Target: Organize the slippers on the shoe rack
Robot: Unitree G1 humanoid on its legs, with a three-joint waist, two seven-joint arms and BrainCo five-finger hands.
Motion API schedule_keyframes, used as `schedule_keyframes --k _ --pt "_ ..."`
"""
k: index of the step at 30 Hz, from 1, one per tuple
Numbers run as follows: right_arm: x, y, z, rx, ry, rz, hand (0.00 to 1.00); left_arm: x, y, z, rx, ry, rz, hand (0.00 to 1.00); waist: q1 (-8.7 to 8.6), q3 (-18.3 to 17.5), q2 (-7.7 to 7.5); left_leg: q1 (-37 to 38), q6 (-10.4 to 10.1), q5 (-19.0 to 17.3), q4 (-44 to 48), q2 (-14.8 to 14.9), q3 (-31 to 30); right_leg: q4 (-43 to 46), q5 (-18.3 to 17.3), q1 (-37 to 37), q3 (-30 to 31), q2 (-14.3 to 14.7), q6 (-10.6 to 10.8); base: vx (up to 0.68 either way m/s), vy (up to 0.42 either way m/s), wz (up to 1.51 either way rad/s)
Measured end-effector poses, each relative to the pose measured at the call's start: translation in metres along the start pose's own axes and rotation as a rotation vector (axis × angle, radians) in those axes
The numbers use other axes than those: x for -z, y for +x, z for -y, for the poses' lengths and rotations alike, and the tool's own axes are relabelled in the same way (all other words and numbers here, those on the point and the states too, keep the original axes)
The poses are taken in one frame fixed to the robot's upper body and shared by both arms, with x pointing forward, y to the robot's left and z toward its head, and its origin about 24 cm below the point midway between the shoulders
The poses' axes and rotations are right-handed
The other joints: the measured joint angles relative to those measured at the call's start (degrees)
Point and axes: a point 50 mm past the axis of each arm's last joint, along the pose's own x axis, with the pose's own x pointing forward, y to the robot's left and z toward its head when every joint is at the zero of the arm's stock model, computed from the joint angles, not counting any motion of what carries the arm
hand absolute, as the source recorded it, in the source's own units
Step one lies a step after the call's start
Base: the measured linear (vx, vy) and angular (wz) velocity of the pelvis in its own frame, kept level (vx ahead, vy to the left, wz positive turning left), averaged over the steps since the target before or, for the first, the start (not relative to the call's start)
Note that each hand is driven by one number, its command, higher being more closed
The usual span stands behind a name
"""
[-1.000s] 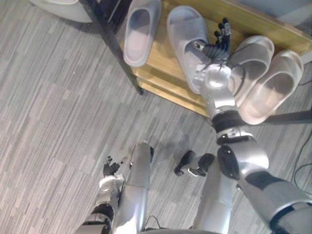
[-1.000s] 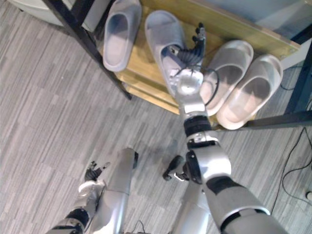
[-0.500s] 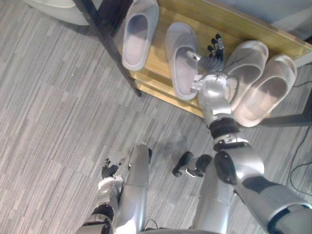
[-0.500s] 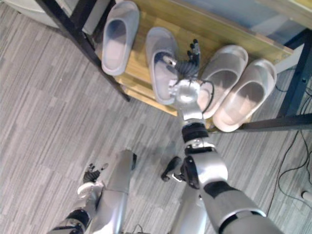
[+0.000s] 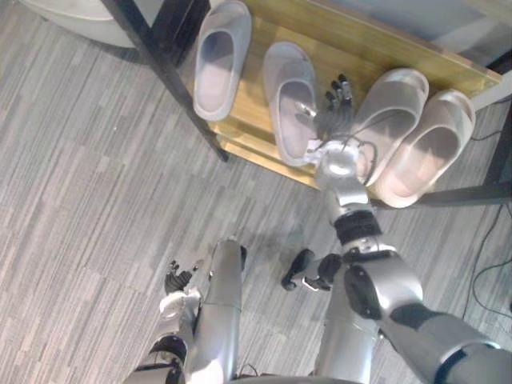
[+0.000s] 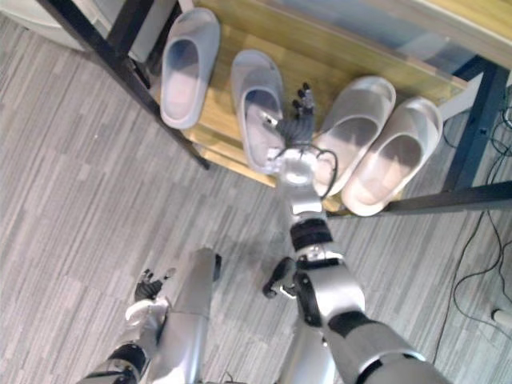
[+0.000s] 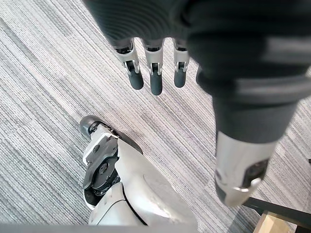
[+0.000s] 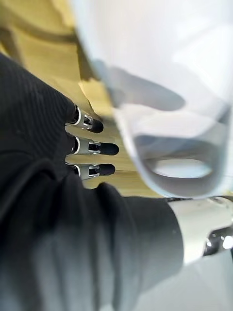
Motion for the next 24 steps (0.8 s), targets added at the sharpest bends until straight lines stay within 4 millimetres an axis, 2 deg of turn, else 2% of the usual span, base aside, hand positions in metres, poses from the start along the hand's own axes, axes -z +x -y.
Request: schedule_keyframes --k 2,5,8,11,13,18,24 --pt "0.009 -0.017 -0.005 -0.027 0.080 -0.011 0.00 -0.002 0.000 0.000 0.002 -0.002 0.009 0.00 -0.18 0.09 -0.17 1.26 0.00 0.00 -0.91 0.29 0.22 -0.74 0.04 1.02 0.07 0.35 0.09 0.02 -0.012 -0.05" --pt "0.015 -0.029 -0.008 -0.041 0.139 -0.024 0.00 -0.004 0.001 -0.001 0.000 -0.006 0.018 0.00 -0.35 0.40 -0.74 2.07 -0.10 0.05 -1.50 0.29 0.43 -0.98 -0.04 1.57 0.16 0.40 0.23 0.00 0.000 0.00" --pt "0.025 -0.037 -0.008 -0.048 0.161 -0.061 0.00 -0.007 0.001 -0.002 -0.004 -0.010 0.025 0.00 -0.35 0.68 -1.26 2.47 -0.16 0.08 -1.73 0.32 0.29 -1.21 -0.27 2.05 -0.05 0.60 0.68 0.00 0.000 0.00" --pt "0.026 -0.044 -0.009 -0.052 0.218 -0.067 0.00 -0.009 0.002 -0.002 -0.003 -0.010 0.033 0.00 -0.34 0.95 -1.55 2.42 -0.16 0.08 -1.74 0.25 0.32 -1.27 -0.38 2.06 -0.04 0.58 0.88 0.00 0.000 0.00" --pt "0.026 -0.045 -0.014 -0.074 0.219 -0.066 0.00 -0.011 0.002 -0.003 -0.004 -0.008 0.041 0.00 -0.34 1.25 -2.02 2.42 -0.16 0.08 -1.74 0.24 0.30 -1.29 -0.41 2.12 -0.07 0.57 0.93 0.01 0.001 0.02" --pt "0.025 -0.045 -0.016 -0.074 0.282 -0.073 0.00 -0.013 0.003 -0.002 0.000 -0.007 0.047 0.00 -0.16 1.86 -1.98 2.29 -0.16 0.08 -1.80 -0.12 -0.05 -1.35 -0.76 2.45 -0.42 0.27 1.58 0.02 0.003 0.06" --pt "0.011 -0.034 -0.020 -0.066 0.351 -0.041 0.00 -0.015 0.003 0.002 0.009 -0.002 0.049 0.00 0.10 2.85 -1.40 1.53 -0.15 0.21 -1.81 -1.13 -0.89 -0.91 -0.89 2.47 -1.28 -0.81 1.60 0.03 -0.001 0.12"
